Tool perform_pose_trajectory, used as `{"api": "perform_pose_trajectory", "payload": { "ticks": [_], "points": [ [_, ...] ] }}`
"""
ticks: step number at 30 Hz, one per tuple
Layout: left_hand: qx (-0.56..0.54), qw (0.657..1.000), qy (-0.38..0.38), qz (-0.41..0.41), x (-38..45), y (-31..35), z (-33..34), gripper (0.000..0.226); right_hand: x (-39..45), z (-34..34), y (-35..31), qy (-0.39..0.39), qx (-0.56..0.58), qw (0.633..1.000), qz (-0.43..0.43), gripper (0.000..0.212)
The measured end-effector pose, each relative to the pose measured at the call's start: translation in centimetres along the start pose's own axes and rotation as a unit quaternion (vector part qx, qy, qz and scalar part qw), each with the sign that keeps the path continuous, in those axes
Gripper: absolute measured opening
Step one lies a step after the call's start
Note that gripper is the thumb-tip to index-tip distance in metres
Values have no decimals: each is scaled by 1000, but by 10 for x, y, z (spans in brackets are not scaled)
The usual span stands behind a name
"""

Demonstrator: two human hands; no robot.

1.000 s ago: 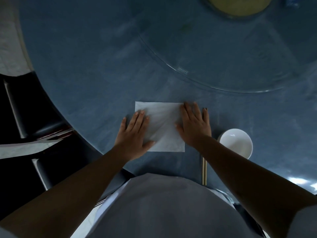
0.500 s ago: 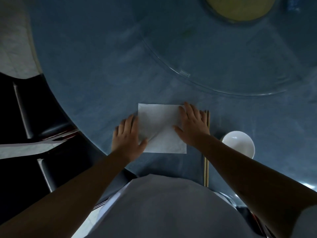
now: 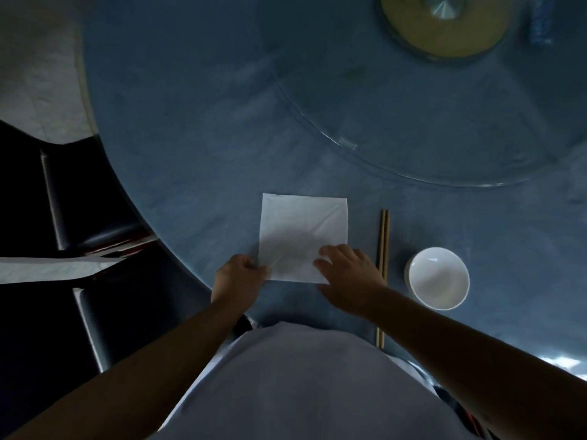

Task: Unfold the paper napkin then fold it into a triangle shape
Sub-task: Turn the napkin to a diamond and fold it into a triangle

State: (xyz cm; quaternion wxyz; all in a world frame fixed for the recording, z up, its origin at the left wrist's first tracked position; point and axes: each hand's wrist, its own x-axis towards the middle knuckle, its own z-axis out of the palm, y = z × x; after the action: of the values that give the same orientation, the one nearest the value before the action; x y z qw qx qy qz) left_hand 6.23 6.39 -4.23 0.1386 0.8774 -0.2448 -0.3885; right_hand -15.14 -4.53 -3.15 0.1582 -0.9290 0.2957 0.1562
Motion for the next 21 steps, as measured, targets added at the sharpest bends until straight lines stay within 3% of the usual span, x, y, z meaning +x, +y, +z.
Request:
{"api": "perform_pose_trajectory", "payload": {
  "ticks": [5, 10, 17, 21],
  "points": [
    [-17, 998, -67, 9, 14, 5, -6, 33, -12, 9, -7, 1, 12, 999, 41, 46],
    [-13, 997, -60, 38, 11, 9, -5, 30, -15, 10, -12, -6, 28, 998, 48, 50],
    [-218, 971, -75, -56, 7, 10, 1, 14, -17, 6, -7, -4, 18, 1000, 14, 54],
    [-218, 973, -39, -58, 18, 5, -12, 11, -22, 7, -13, -24, 5, 999, -33, 52]
  ]
}}
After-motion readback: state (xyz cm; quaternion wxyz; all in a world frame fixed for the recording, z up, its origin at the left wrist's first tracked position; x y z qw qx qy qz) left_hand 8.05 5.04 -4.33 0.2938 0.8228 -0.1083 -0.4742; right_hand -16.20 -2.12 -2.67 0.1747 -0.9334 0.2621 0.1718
